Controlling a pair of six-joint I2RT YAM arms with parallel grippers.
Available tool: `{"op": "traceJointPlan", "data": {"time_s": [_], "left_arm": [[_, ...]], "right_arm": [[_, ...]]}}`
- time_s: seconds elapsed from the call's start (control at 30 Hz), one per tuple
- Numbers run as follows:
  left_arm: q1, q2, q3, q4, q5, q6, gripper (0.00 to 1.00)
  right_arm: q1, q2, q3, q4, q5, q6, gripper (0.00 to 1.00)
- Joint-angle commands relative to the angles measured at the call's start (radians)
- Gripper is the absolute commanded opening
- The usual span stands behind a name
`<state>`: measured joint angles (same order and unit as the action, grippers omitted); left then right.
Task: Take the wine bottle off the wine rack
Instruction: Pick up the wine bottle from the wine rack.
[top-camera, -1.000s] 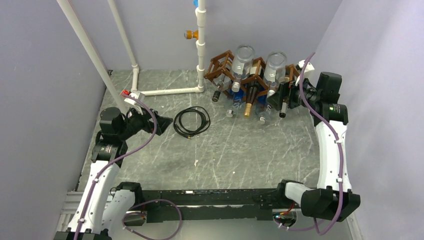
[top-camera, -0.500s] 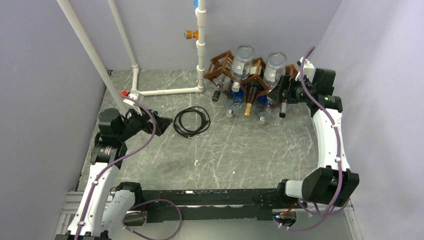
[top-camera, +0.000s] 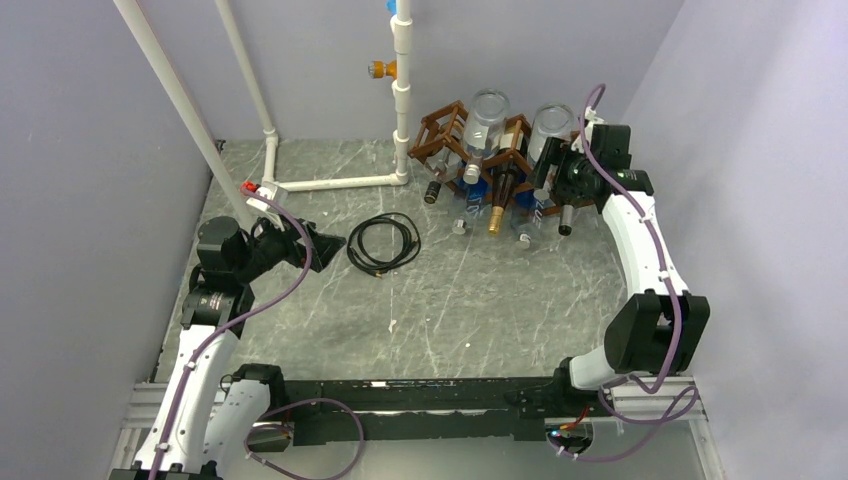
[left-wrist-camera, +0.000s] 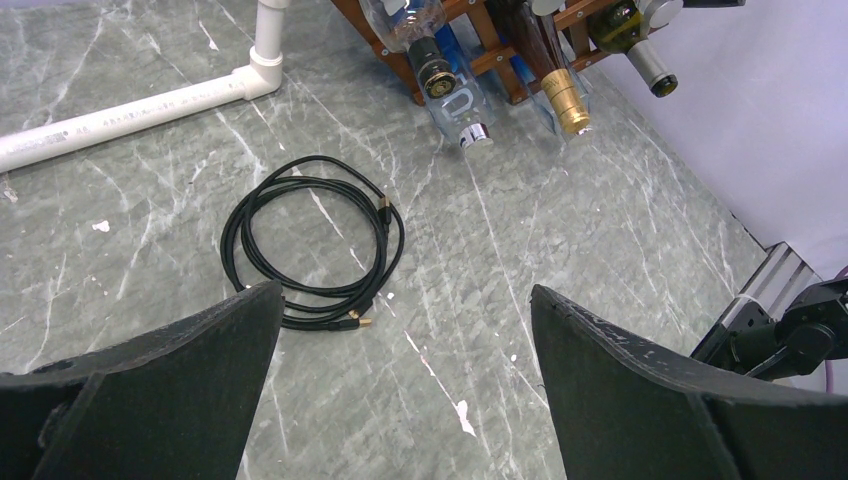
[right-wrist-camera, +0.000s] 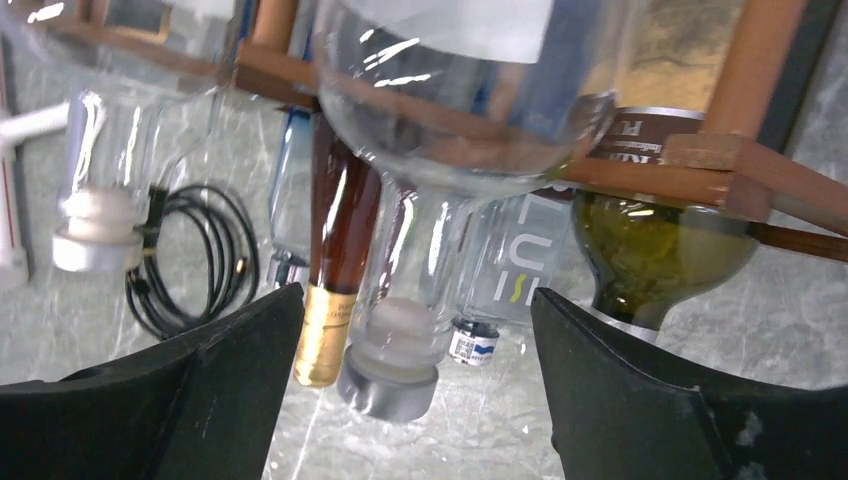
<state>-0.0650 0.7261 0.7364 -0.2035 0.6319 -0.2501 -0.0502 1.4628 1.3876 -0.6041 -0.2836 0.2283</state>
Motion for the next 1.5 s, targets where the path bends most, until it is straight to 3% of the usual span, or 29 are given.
{"op": "traceJointPlan", "data": {"time_s": [0.0, 0.33, 0.8, 1.17, 1.4, 1.47], "left_arm": [[0.001, -0.008, 0.017, 0.027, 0.014, -0.002, 0.99], [0.002, -0.01, 0.018, 0.024, 0.011, -0.001, 0.99], [0.006, -0.01, 0.017, 0.025, 0.01, 0.0, 0.99], [0.008, -0.01, 0.017, 0.026, 0.011, 0.0, 0.99], [0.01, -0.01, 0.017, 0.025, 0.011, 0.0, 0.99], [0.01, -0.011, 0.017, 0.026, 0.012, 0.0, 0.99]], "right_arm": [[0.003, 0.009, 0.05, 0.066, 0.125, 0.116, 0.82], [0.007, 0.087, 0.097, 0.083, 0.08, 0.166, 0.66], [0.008, 0.135, 0.097, 0.095, 0.04, 0.212, 0.57], [0.023, 0.155, 0.097, 0.101, 0.041, 0.216, 0.56], [0.023, 0.157, 0.093, 0.106, 0.032, 0.215, 0.49], [0.023, 0.155, 0.091, 0.107, 0.029, 0.215, 0.42]]}}
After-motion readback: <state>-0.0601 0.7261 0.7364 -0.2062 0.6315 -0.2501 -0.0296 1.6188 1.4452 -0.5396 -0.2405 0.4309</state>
